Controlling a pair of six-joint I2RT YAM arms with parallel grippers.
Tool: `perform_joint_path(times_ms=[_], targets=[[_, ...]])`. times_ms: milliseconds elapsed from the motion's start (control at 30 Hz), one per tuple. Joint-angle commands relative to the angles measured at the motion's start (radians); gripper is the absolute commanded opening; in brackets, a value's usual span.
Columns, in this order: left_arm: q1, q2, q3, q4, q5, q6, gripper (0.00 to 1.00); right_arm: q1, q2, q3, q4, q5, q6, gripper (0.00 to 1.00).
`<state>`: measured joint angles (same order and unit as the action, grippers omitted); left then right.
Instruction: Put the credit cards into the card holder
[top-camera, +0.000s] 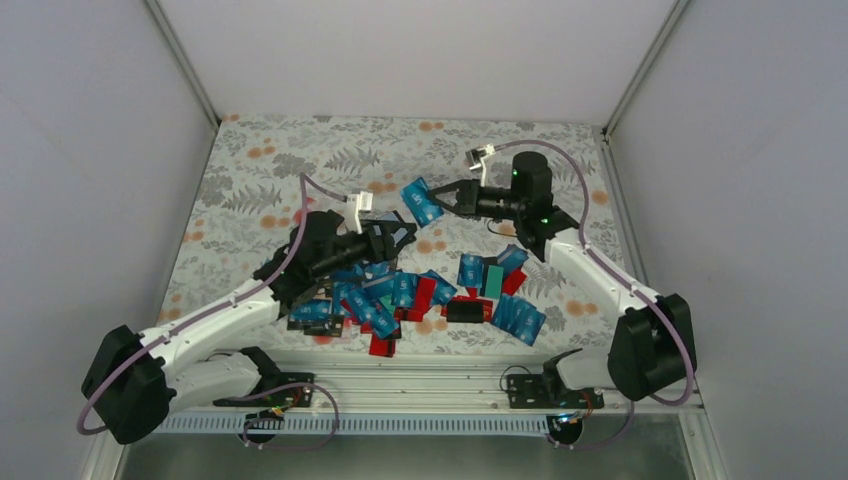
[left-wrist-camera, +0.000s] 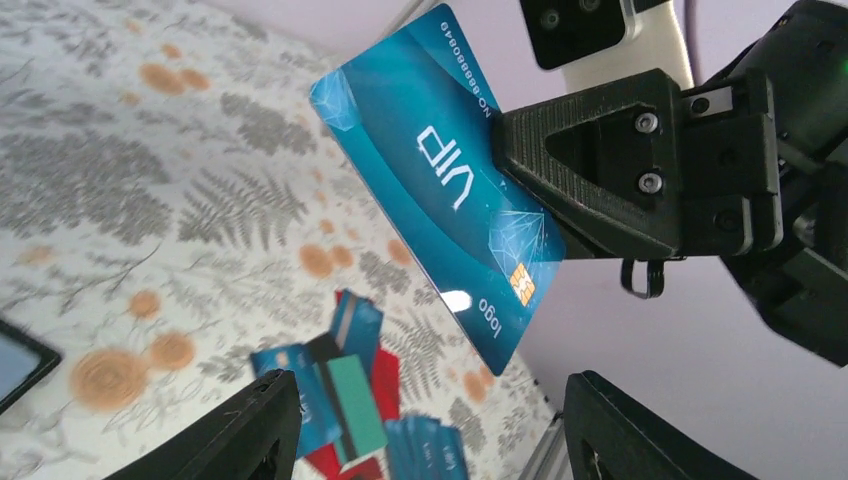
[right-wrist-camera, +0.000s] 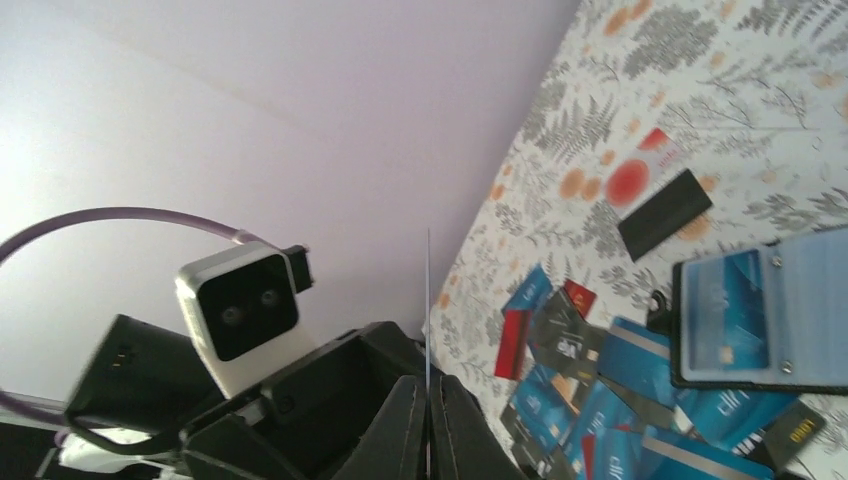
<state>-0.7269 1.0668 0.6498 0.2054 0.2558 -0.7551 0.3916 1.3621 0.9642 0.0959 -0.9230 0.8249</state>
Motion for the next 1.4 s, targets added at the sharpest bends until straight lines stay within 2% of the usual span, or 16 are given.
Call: perform_joint_path(times_ms=[0,167,333,567,767,933,1167,1267,1367], targets=[[-0.002,0.025,0.021,0.209,0.046,-0.086,0.65,0.001,-0.049,0.006,0.124,0.005,0.098,0.04],[0.003,0.032,0.029,0.291,0.059,-0.105,0.58,0.001,-0.078,-0.009,0.208,-0.024,0.14,0.04],[0.003,0.035,0.049,0.313,0.067,-0.098,0.41,0.001,-0.11,-0.04,0.257,-0.027,0.148,0.04],[0.003,0.049,0.063,0.339,0.066,-0.105,0.31,0.001,-0.139,-0.077,0.341,-0.054,0.169,0.04],[0.003,0.079,0.078,0.357,0.08,-0.107,0.23,0.001,-0.153,-0.078,0.34,-0.066,0.156,0.04],[0.002,0.095,0.083,0.373,0.096,-0.108,0.11,0.001,-0.155,-0.083,0.332,-0.071,0.146,0.04],[0.002,0.102,0.082,0.375,0.097,-0.109,0.03,0.001,-0.147,-0.091,0.32,-0.076,0.131,0.04],[0.003,0.101,0.083,0.354,0.081,-0.108,0.02,0.001,-0.132,-0.077,0.28,-0.076,0.101,0.04],[0.004,0.085,0.086,0.271,0.048,-0.09,0.02,0.0,-0.107,-0.037,0.119,-0.031,0.009,0.2]])
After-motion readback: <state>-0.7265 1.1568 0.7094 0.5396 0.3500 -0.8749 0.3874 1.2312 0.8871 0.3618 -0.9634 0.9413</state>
